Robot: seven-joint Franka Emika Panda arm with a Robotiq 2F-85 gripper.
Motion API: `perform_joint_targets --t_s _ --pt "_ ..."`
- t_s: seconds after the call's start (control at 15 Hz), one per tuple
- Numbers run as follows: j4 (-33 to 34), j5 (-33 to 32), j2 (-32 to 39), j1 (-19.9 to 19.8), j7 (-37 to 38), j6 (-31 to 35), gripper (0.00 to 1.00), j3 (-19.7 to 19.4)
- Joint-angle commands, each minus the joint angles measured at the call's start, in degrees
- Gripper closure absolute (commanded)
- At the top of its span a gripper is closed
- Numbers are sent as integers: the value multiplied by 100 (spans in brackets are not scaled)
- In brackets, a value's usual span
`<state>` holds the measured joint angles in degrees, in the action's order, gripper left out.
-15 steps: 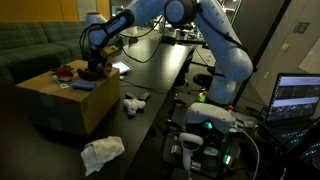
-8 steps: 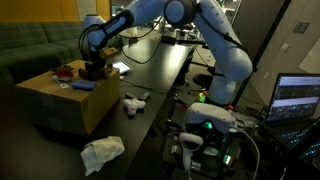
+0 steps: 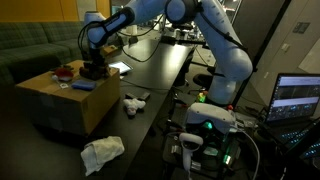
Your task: Swap the things on the table with the things on the box
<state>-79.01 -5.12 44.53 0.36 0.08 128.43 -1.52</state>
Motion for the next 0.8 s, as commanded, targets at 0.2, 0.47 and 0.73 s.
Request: perform_joint_targets --t_s 0.2,0.47,0.73 --pt "-739 103 -883 -133 -611 -274 88 179" --pt "-1600 216 -1768 -299 -1158 -372 89 336" --pt "-2635 362 -2646 -392 -1509 -401 88 386"
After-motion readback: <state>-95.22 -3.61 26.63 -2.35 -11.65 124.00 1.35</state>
